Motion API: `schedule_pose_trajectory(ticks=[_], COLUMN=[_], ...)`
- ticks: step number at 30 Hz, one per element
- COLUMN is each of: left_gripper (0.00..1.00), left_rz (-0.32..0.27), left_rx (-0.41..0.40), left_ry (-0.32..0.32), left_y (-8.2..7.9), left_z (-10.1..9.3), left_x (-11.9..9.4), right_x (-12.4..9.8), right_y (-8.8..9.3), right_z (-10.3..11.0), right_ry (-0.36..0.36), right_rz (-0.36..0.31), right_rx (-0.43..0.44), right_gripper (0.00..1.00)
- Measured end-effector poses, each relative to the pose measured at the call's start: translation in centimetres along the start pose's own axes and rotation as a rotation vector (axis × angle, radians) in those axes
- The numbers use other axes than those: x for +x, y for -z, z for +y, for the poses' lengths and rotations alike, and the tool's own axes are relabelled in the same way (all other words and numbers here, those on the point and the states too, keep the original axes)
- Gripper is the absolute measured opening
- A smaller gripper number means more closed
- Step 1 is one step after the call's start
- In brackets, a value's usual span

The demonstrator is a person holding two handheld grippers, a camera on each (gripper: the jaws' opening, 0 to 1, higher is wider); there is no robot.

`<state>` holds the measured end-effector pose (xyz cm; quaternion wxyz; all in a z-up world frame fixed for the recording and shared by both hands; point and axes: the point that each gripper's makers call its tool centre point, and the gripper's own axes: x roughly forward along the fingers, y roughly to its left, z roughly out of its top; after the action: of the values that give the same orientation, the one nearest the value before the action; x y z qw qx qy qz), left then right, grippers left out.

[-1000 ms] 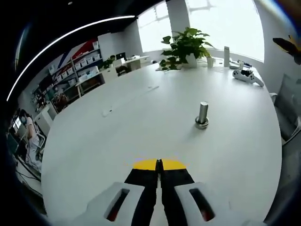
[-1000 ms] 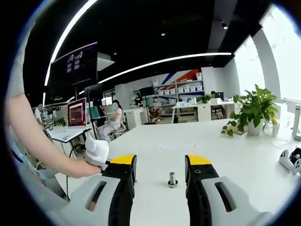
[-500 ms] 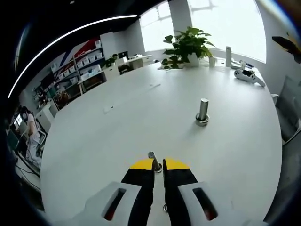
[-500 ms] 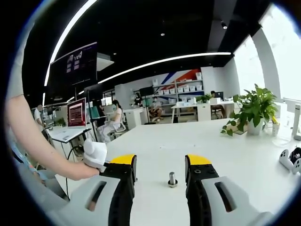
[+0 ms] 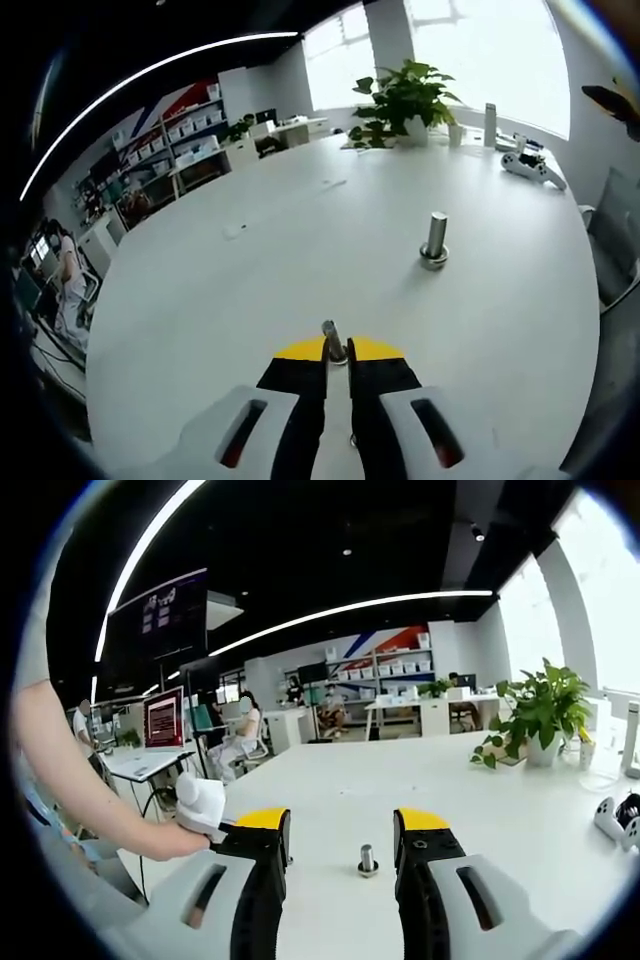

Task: Place the washer onto the threaded stud by aligning its center hole with the stud, sliding it down to the base, and recovering from edge contact or off-axis alignment until the washer reaches the visible bottom stop.

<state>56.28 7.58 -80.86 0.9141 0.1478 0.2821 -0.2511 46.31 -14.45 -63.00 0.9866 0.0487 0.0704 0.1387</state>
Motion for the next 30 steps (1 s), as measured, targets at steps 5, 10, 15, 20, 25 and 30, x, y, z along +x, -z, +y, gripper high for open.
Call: schedule_pose_trajectory(ticks=[5,10,15,20,25,30], left_gripper=[0.06,0.07,0.09,0.11,0.12,0.12], left_rz=[0.002,-0.003,-0.012,-0.02,-0.026,-0.029], left_rx=[-0.006,-0.024,-0.037,-0.062,-0.077,-0.1], left_ry=[-0.006,-0.011,-0.017,-0.033,-0.03,-0.034], left_y=[0.3,0.6,1.0,1.5,1.8,2.3], left_z=[0.1,0.2,0.1,0.2,0.0,0.3], left_x=[-0.4,-0.9,-1.8,-2.4,-3.1,-4.0], right_x=[0.0,0.0,0.0,0.0,0.1,0.1], right_y=[0.1,0.1,0.1,0.2,0.5,0.8], right_z=[0.0,0.1,0.0,0.1,0.1,0.0], right_ry=[-0.001,-0.001,0.002,0.002,0.006,0.012], right_rz=[0.003,0.005,0.007,0.012,0.023,0.036], right_rx=[-0.003,-0.004,-0.003,-0.004,-0.009,-0.008], right_gripper=[0.43,0.43,0.43,0.43,0.43,0.44])
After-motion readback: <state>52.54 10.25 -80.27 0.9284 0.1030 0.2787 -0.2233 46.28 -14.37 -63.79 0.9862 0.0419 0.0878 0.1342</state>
